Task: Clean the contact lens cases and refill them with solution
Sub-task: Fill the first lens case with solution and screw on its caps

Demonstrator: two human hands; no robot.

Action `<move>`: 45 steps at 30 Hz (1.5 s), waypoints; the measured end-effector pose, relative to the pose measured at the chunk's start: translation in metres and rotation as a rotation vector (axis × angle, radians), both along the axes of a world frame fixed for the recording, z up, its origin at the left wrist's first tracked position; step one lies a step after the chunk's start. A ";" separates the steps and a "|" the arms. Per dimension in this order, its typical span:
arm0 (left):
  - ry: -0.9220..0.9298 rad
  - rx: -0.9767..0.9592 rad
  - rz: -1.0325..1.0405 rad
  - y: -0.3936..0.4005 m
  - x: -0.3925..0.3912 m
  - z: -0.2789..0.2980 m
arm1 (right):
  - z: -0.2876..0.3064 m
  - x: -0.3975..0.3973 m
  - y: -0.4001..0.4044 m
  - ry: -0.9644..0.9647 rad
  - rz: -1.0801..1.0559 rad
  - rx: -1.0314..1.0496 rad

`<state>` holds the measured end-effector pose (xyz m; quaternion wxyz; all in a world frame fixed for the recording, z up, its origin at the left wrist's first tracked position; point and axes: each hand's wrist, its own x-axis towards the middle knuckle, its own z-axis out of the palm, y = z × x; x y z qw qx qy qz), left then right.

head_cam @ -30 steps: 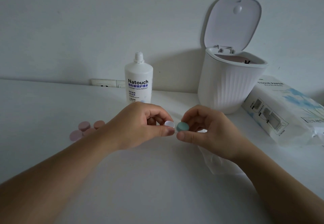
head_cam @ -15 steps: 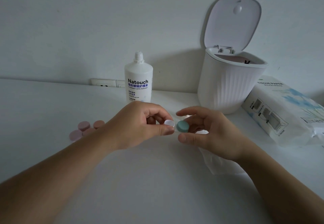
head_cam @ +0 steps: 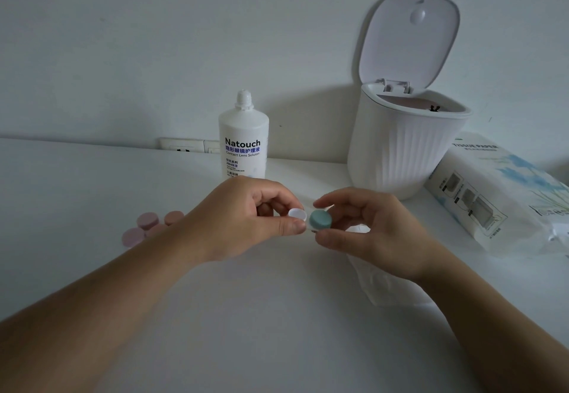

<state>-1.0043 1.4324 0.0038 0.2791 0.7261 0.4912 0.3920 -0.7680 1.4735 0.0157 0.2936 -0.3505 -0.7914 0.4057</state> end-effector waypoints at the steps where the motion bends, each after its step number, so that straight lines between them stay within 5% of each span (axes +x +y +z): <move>1: 0.002 -0.002 0.003 0.000 0.000 0.000 | 0.000 0.001 0.000 -0.001 0.012 -0.001; 39: -0.102 -0.047 -0.026 0.000 0.003 0.001 | -0.006 -0.004 0.000 0.056 0.013 0.073; 45: 0.202 -0.009 0.044 -0.001 -0.006 0.008 | -0.007 -0.002 0.004 0.054 0.013 0.064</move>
